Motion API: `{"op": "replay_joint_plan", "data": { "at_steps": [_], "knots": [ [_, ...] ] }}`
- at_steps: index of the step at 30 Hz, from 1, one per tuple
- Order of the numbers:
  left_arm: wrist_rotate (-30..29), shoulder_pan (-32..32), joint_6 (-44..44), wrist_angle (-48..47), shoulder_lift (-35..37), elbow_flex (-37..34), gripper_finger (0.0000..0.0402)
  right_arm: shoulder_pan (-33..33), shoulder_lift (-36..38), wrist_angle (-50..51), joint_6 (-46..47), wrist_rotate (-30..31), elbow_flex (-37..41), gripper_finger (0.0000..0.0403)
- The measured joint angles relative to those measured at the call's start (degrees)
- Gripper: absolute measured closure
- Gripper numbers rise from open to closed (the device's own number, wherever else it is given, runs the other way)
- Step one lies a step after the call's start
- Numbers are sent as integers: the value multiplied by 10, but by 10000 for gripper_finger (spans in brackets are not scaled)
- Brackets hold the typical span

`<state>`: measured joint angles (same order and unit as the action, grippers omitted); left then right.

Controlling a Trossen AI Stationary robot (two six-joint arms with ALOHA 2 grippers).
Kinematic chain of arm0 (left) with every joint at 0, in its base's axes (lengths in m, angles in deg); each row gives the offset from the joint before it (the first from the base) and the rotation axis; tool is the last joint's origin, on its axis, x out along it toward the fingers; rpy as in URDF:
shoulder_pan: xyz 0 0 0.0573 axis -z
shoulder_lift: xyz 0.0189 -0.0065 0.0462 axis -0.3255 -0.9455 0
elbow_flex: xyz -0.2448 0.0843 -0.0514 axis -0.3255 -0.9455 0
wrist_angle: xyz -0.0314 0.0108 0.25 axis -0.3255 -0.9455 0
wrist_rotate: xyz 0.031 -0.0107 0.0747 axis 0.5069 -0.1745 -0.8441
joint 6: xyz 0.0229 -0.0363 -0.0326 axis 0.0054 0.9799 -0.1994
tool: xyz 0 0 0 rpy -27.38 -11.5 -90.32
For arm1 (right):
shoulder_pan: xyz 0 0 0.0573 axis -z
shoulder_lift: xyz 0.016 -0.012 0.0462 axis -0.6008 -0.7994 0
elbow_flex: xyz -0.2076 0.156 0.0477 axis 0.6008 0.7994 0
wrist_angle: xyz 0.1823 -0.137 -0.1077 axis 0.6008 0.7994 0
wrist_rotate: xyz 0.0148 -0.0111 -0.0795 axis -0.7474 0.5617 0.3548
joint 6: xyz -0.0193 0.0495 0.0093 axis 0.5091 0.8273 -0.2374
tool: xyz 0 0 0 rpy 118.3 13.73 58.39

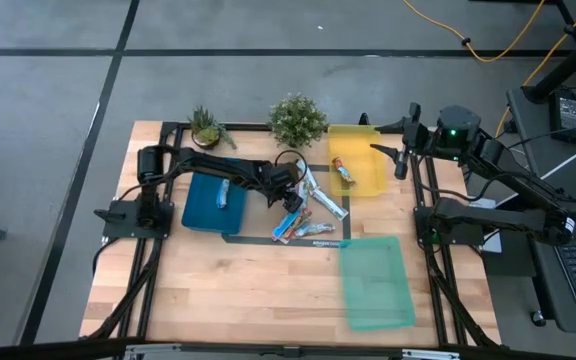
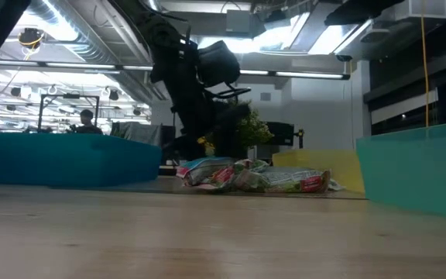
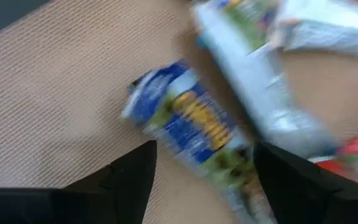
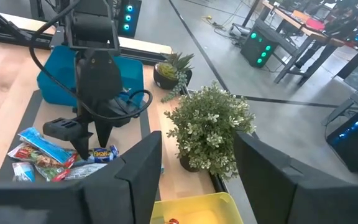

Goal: Pick and place Granola Bars by type
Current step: Put the blue granola bar into the blue bin

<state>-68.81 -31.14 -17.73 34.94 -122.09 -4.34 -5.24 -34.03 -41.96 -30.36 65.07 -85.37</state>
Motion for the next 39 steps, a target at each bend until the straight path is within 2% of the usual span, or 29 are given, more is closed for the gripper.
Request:
{"op": "replay_joint_plan", "data": {
  "at_steps": [5, 18, 30, 35, 39],
  "knots": [
    [26, 0, -2, 68, 0, 0, 171, 0, 0, 2, -11, 0, 0, 201],
    [18, -1, 11, 25, 0, 0, 255, 0, 0, 18, -11, 0, 0, 201],
    [32, -3, 12, 23, 5, 1, 388, 0, 0, 18, -10, 0, 0, 201],
    [19, -16, -21, -6, 43, 33, 398, 0, 0, 14, -11, 0, 0, 201],
    [-6, -27, -62, -71, 84, 64, 401, 0, 0, 8, -10, 0, 0, 201]
  ]
}}
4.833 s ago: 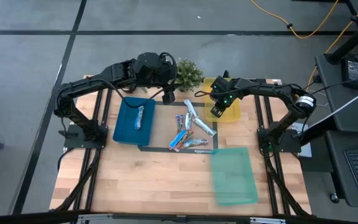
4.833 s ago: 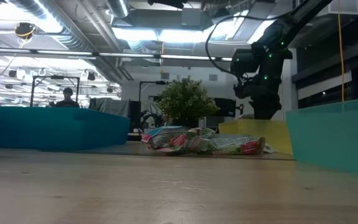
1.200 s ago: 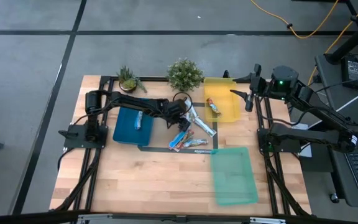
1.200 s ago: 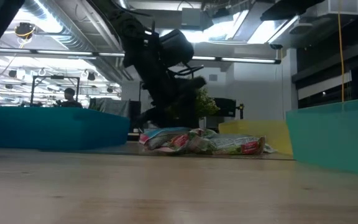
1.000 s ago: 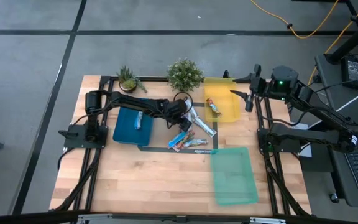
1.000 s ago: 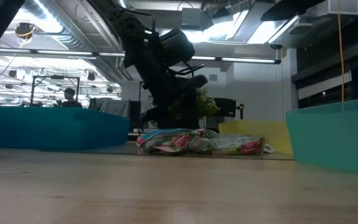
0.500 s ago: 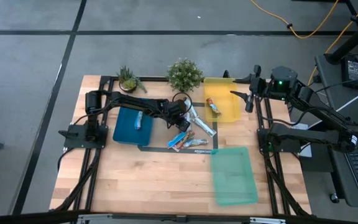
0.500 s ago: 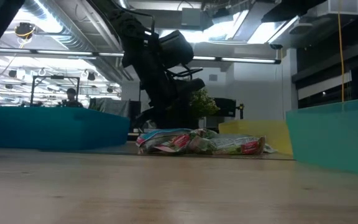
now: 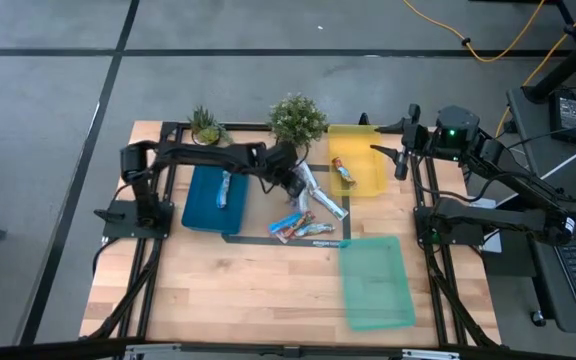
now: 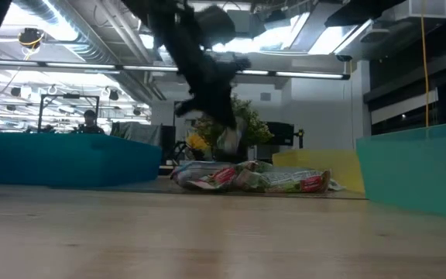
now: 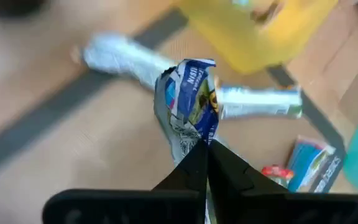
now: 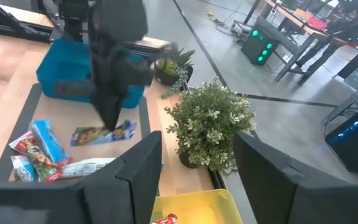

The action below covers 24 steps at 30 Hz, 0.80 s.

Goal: Pick and place Granola Bars by type
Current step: Put the blue granola bar into the blue bin

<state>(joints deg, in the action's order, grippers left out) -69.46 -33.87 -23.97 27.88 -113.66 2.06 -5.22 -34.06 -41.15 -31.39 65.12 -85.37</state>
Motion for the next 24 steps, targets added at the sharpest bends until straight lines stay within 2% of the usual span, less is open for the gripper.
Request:
{"op": "replay_joint_plan", "data": {
  "at_steps": [6, 15, 24],
  "knots": [
    [5, -7, -52, -37, 81, 22, 401, 0, 0, -1, 2, 0, 0, 201],
    [13, -7, -97, -15, 159, 31, 401, 0, 0, -20, 3, 2, 0, 201],
    [137, 5, -196, 55, 200, 31, 401, 0, 0, -26, 19, 21, 0, 201]
  ]
}}
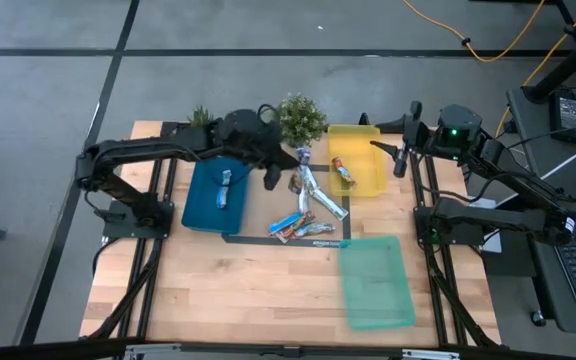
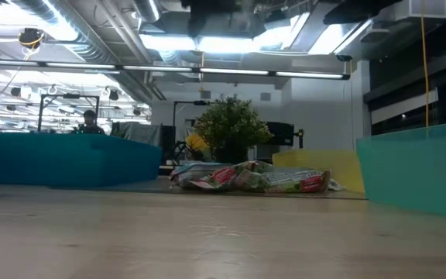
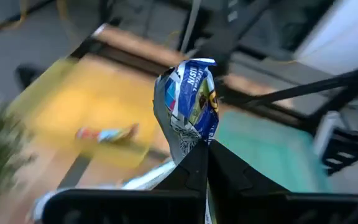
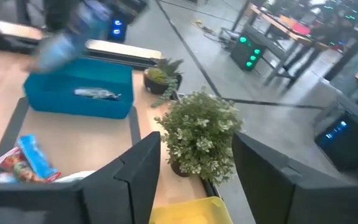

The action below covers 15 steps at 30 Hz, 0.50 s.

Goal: Pick and place Granola Bars by type
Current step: Put the blue granola bar into the blue bin

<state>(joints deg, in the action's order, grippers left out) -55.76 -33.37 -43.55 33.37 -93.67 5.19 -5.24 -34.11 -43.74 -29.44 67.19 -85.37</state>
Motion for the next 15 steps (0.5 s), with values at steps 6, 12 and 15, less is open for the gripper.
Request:
{"op": "replay_joint_plan", "data": {
  "at_steps": [6, 12, 15],
  "knots": [
    [0, 11, -58, -10, 75, 0, 401, 0, 0, 0, 30, 12, 0, 201],
    [-6, 12, -76, -102, 172, 0, 401, 0, 0, 0, 32, 11, 0, 201],
    [-7, 12, -77, -161, 220, 0, 400, 0, 0, 0, 31, 17, 0, 201]
  ]
}}
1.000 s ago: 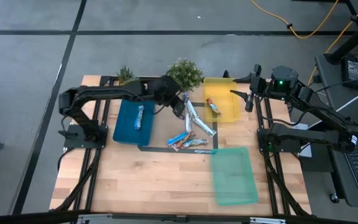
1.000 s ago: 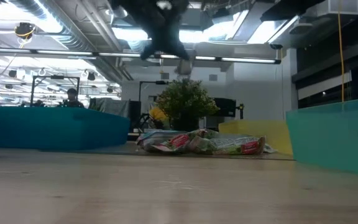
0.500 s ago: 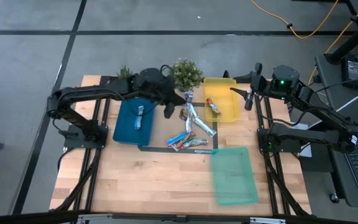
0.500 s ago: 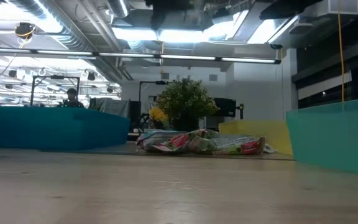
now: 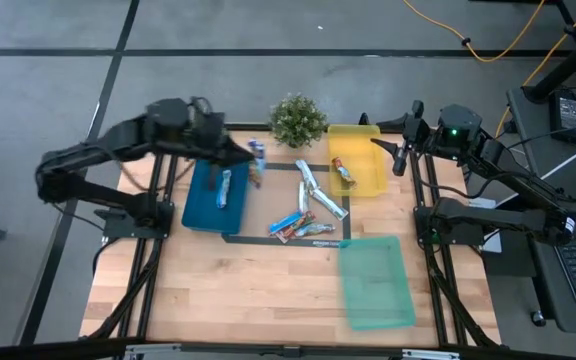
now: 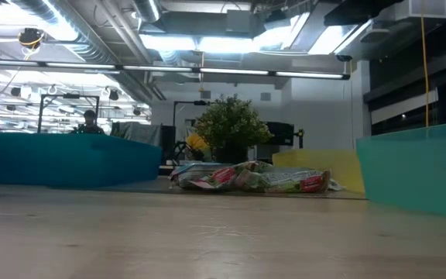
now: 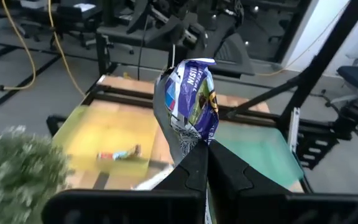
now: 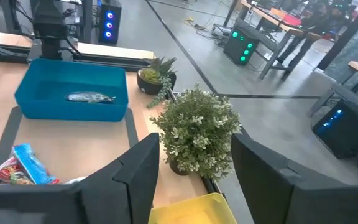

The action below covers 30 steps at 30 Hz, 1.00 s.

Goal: Pick and place Granola Bars by type
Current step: Put the blue granola bar into the blue bin

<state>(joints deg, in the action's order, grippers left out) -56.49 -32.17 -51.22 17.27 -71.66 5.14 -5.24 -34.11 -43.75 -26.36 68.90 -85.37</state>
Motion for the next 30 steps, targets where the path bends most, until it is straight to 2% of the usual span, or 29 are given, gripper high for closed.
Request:
{"op": "replay_joint_plan", "data": {
  "at_steps": [5, 11, 16, 19, 22, 30],
  "knots": [
    [-1, 0, -14, -59, 65, 0, 401, 0, 0, 0, 0, 22, 0, 201],
    [-8, -1, -29, -126, 101, 0, 401, 0, 0, -8, 0, 22, 0, 201],
    [-74, -1, -13, -248, 99, -4, 399, 0, 0, -10, 3, 22, 0, 201],
    [-112, -1, 13, -298, 98, -25, 399, 0, 0, -15, 14, 22, 0, 201],
    [-133, -1, 31, -308, 98, -59, 398, 0, 0, -16, 14, 22, 0, 201],
    [-147, -23, 68, -304, 95, -166, 398, 0, 0, -16, 13, 23, 0, 201]
  ]
}}
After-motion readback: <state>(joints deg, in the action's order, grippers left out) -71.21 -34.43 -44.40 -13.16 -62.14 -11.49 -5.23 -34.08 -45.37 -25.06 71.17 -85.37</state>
